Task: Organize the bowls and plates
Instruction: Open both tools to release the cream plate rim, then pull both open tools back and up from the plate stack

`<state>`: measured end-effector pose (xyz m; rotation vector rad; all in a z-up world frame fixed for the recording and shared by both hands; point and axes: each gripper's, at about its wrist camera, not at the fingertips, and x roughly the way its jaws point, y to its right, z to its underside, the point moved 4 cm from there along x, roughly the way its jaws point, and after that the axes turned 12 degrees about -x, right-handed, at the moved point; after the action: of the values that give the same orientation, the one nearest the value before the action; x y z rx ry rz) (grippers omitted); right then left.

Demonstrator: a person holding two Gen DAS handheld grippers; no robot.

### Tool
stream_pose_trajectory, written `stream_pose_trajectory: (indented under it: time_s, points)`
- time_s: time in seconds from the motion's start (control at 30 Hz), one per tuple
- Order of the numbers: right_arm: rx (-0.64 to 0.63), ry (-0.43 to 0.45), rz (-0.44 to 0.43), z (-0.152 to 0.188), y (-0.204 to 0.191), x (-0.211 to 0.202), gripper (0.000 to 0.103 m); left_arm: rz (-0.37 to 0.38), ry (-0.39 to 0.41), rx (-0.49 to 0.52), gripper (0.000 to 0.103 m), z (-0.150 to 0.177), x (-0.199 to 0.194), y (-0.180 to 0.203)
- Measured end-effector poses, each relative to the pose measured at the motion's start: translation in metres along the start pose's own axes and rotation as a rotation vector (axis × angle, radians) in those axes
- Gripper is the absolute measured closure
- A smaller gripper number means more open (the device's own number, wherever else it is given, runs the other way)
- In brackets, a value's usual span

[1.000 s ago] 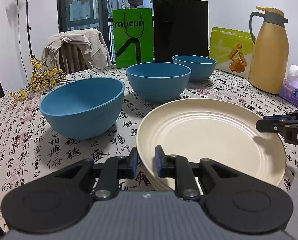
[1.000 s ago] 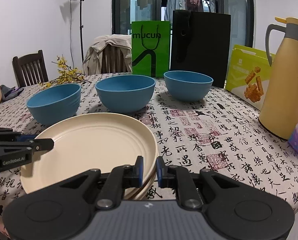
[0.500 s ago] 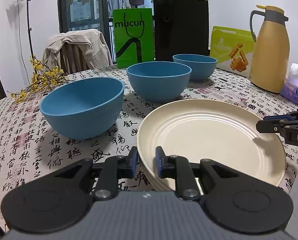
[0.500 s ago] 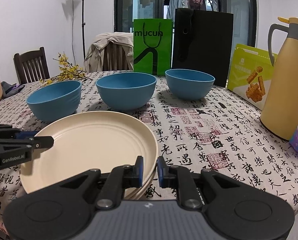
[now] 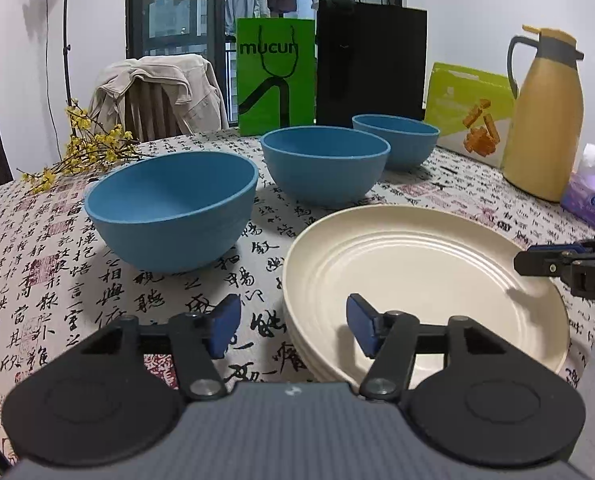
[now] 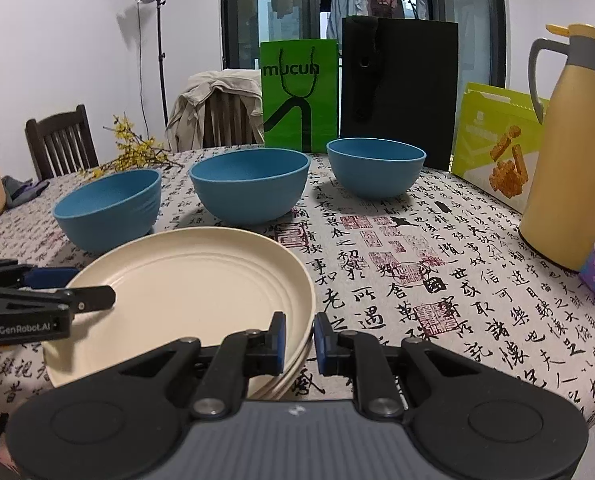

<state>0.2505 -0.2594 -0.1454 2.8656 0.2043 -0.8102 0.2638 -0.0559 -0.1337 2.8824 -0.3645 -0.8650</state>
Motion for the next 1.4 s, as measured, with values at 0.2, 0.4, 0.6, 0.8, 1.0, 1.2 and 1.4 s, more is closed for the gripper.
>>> stream_pose_trajectory:
  time_s: [0.2,0.4,0.6,0.8,1.0,1.2,1.4]
  points:
    - [0.024,0.063,-0.005,-0.002,0.000,-0.010,0.054,0.014,0.049,-0.030,0.015,-0.006,-0.008,-0.007]
    - [0.047,0.154,-0.015,-0.005,-0.003,-0.024,0.008,0.032,0.111,-0.062,0.000,-0.010,-0.020,-0.016]
    - [0.119,0.212,-0.041,-0.002,-0.010,-0.035,0.000,0.049,0.166,-0.055,0.000,-0.009,-0.036,-0.022]
    - [0.147,0.223,-0.049,0.002,-0.027,-0.040,0.000,0.059,0.183,-0.059,0.000,-0.007,-0.052,-0.031]
    - [0.172,0.227,-0.082,0.007,-0.051,-0.051,0.000,0.054,0.187,-0.093,0.000,0.004,-0.067,-0.036]
    - [0.205,0.230,-0.085,0.011,-0.068,-0.068,0.000,0.059,0.160,-0.133,0.000,0.023,-0.087,-0.036]
    - [0.215,0.221,-0.021,0.016,-0.072,-0.084,0.000,0.038,0.130,-0.187,0.000,0.035,-0.099,-0.036]
